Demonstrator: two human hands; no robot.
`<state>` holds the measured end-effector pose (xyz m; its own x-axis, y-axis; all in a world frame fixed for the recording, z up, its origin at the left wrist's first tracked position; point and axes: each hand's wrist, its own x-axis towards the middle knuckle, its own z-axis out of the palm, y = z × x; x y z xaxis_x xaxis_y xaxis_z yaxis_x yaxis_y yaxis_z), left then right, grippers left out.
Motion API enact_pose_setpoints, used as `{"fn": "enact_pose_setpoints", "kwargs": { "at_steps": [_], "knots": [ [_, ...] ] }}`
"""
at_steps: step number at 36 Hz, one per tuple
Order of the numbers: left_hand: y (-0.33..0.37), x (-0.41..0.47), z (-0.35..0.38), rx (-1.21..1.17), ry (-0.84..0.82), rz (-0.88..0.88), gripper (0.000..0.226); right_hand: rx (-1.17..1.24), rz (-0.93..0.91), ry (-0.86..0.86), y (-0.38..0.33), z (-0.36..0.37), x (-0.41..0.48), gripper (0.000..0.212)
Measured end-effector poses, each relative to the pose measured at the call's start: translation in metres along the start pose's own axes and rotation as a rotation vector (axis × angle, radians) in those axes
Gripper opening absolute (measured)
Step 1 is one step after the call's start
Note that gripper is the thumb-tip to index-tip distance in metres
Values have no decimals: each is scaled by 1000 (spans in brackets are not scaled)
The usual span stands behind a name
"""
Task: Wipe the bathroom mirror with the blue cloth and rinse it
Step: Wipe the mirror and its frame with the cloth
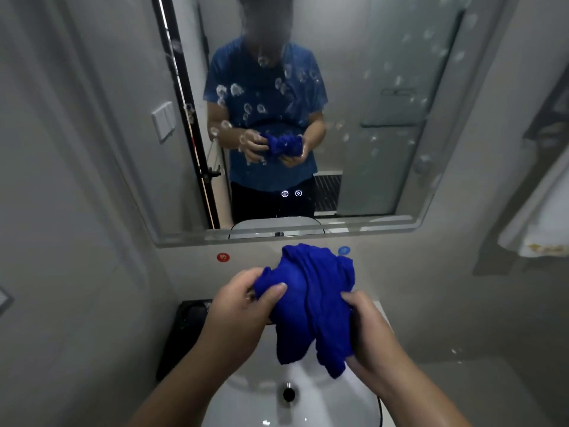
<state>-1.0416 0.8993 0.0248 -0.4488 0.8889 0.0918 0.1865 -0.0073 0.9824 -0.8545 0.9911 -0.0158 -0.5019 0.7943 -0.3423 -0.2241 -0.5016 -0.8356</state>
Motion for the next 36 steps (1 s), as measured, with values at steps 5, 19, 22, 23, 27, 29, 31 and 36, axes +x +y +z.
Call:
{"fn": "enact_pose_setpoints", "kwargs": {
  "at_steps": [5, 19, 22, 23, 27, 29, 31, 36],
  "knots": [
    [15, -1, -5, 54, 80, 42, 13, -579, -44, 330, 3, -4, 7, 22],
    [43, -1, -10, -49, -90, -296, 13, -816, -253, -10, 14, 28, -10, 48],
    [52, 2, -20, -56, -143, -338, 14, -904, -267, -54, 13, 21, -5, 58],
    [48, 0, -26, -9, -162, -277, 20, -902, -261, -66, 13, 20, -4, 59],
    [32, 10, -41, -5, -160, -208, 32, -945, -239, -115, 10, 17, 1, 24],
    [41, 25, -36, 67, -111, -285, 30, -936, -213, -130, 1, 12, 2, 19],
    [50, 23, -35, 103, -57, -232, 28, -830, -188, -152, -12, 5, 2, 31],
    [37, 33, -38, 94, 85, -213, 26, -633, -196, -221, -56, -6, -10, 33]
  ]
}}
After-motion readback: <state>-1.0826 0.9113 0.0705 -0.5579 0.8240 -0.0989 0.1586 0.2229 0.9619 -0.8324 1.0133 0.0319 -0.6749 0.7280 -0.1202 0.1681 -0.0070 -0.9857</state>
